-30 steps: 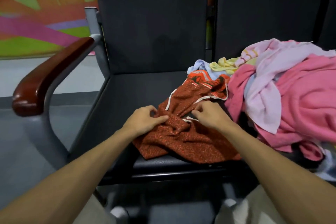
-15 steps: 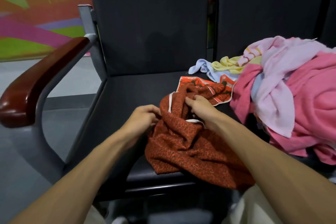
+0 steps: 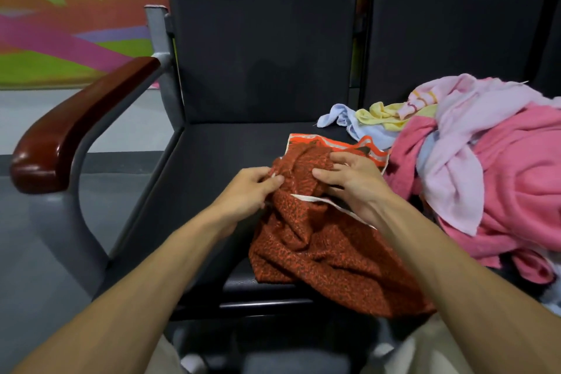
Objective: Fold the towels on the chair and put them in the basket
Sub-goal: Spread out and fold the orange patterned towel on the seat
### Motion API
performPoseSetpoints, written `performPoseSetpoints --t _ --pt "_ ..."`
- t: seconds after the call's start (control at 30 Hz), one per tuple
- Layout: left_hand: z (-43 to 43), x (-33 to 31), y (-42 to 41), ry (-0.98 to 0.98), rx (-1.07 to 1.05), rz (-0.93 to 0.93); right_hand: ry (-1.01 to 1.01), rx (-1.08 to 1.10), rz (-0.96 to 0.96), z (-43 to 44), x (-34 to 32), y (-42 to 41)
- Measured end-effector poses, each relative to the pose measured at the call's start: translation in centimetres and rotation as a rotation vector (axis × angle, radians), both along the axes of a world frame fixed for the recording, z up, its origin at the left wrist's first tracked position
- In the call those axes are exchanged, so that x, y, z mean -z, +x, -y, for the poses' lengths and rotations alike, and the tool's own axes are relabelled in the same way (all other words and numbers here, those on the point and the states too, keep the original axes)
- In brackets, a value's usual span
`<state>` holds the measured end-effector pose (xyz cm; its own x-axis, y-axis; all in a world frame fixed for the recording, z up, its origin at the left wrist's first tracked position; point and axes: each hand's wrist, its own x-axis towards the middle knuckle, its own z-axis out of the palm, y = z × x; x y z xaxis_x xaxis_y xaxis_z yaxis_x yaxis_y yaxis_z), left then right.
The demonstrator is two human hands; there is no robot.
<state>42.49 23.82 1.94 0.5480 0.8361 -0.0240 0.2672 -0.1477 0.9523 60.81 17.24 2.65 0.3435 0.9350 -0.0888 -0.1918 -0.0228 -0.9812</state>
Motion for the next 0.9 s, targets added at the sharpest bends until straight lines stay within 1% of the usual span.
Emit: performPoseSetpoints --t 0.07,0.1,0.17,0.23,0.33,0.37,0.4,0.43,0.53,0.6,0.63,0.7,0.77,0.8,0.9 --pt "-0.6 -0.3 -0.6 -0.006 -0.07 0.043 -0.02 0.073 -0.072 0.3 0.1 1.5" --pt "-0.8 -0.5 -1.0 -0.039 -0.099 0.085 -0.037 0.09 -0.091 0.5 0.1 2.1" --pt "-1.1 -0.7 -1.7 -0.2 -0.118 0.227 -0.097 0.082 -0.066 0.8 0.3 3.2" --pt "-1.3 -0.9 -2.2 -0.375 -0.103 0.371 -0.2 0.043 0.007 1.3 0.7 3.7" --pt "-2.2 -1.3 -2.9 -0.63 -0.142 0.596 -0.329 0.065 0.19 1.6 1.2 3.7" --pt "-2.5 -1.3 -3.2 -0.698 -0.161 0.655 -0.349 0.094 0.208 1.5 1.3 3.7" --pt "-2.8 -1.3 -3.5 -0.739 -0.177 0.694 -0.343 0.113 0.177 1.4 1.1 3.6" --pt "-3.1 -1.2 -3.7 -0.759 -0.19 0.715 -0.308 0.118 0.106 1.3 0.8 3.3" --pt "-3.2 -1.2 -4.3 -0.744 -0.23 0.731 -0.135 0.129 -0.176 0.9 -0.5 2.2" --pt "-2.5 -1.7 -4.5 -0.669 -0.237 0.72 -0.033 0.149 -0.354 0.8 -1.5 1.6" --pt "-2.0 -2.2 -4.5 -0.61 -0.233 0.69 0.027 0.129 -0.403 0.5 -2.0 1.5" --pt "-1.2 -3.7 -4.4 -0.458 -0.249 0.59 0.151 0.076 -0.353 0.2 -3.7 1.3" --pt "-1.1 -6.0 -4.5 -0.328 -0.254 0.526 0.168 0.058 -0.258 0.2 -6.2 0.8" --pt "-1.2 -7.3 -4.7 -0.294 -0.255 0.516 0.153 0.096 -0.207 0.4 -7.7 0.5" --pt "-1.9 -11.7 -5.4 -0.236 -0.275 0.537 0.158 0.317 0.001 0.6 -12.2 -0.2"
